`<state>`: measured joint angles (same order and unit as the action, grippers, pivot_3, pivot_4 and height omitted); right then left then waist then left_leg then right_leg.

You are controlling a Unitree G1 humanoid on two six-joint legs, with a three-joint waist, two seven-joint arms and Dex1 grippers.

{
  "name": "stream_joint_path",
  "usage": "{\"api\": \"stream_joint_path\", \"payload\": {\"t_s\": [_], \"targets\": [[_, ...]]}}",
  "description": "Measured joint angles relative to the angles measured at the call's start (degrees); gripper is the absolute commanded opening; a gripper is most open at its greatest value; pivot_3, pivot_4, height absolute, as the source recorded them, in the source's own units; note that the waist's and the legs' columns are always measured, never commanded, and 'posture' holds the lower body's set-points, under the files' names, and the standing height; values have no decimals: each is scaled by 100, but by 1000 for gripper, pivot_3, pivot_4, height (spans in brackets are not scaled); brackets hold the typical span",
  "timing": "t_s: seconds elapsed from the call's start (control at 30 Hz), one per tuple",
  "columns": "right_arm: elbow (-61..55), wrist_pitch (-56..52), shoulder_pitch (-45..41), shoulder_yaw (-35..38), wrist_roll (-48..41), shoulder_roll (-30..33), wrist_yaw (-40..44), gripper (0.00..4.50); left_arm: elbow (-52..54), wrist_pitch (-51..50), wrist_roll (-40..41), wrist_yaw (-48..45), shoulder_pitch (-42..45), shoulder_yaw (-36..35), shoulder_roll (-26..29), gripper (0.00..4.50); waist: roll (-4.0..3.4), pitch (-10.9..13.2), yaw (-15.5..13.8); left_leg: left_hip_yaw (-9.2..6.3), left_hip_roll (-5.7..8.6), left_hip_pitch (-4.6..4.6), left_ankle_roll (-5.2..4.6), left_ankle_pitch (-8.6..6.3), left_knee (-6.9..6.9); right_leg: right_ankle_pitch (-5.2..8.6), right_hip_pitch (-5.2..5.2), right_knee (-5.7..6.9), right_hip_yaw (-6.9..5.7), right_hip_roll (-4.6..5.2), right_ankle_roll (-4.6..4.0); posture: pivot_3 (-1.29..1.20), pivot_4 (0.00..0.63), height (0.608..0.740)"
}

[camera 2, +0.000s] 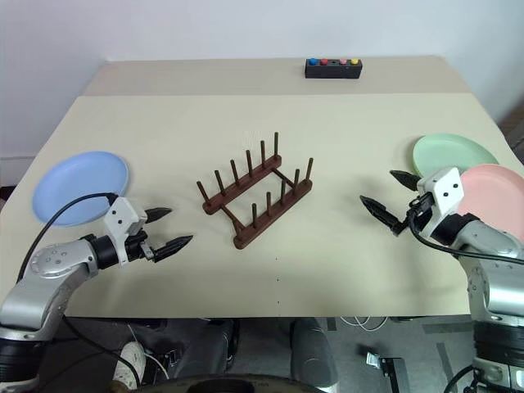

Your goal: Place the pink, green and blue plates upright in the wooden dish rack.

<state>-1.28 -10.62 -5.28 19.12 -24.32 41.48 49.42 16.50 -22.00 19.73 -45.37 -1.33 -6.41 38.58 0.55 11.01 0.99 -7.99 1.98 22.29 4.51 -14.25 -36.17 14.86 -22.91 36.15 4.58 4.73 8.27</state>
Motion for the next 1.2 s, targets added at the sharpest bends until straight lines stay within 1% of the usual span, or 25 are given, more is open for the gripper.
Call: {"api": "stream_joint_path", "payload": {"t_s": [0.17,0.33,0.6,0.77,0.83,0.9,1.0,1.1,1.2], "targets": [[274,164,-206,-69,96,-13,4,4476,-8,21,-38,56,65,4,-39,4500,0,0,0,0,0,0,0,0,0,0,-1,0,0,0,0,0,150,740],[283,194,-207,-92,103,-37,8,4476,60,23,-30,58,84,4,-49,4500,0,0,4,0,0,0,0,0,1,0,-1,0,0,0,0,0,150,740],[273,232,-112,-95,150,-36,-7,4476,295,-32,-18,38,-314,36,-53,4500,0,0,8,0,0,0,0,0,1,0,-1,0,0,0,0,0,150,740],[74,194,105,-76,137,-34,-12,4476,575,-272,163,-88,-540,121,-4,4500,0,0,2,0,0,0,0,0,2,0,-1,0,0,0,-1,0,150,740],[-130,41,348,-50,43,-5,53,4476,704,-287,134,-221,-610,301,173,4500,-1,0,-11,0,0,0,0,0,2,1,0,0,0,0,-1,0,150,740],[-338,-132,597,-59,-7,8,146,4476,747,-285,102,-302,-553,518,175,4500,-3,-2,-22,0,0,0,0,0,-2,9,4,-1,0,0,-16,0,150,740],[-782,-412,945,-94,-151,20,264,4476,785,-295,87,-338,-245,958,-9,4500,-3,-1,-17,0,0,-1,0,0,-6,10,6,-1,0,0,-17,0,150,740],[-1520,-670,1413,-189,-177,25,241,4476,761,-360,-28,-314,42,1386,-176,4500,-8,-5,-17,0,-1,-5,0,0,-1,8,6,0,0,-2,-11,0,150,740],[-2213,-867,1807,-431,-177,-35,117,4476,566,-335,-229,-191,238,1780,-508,4500,-8,-5,-6,0,0,-5,-1,-1,-3,4,7,-1,0,-1,-1,0,150,740]]}}
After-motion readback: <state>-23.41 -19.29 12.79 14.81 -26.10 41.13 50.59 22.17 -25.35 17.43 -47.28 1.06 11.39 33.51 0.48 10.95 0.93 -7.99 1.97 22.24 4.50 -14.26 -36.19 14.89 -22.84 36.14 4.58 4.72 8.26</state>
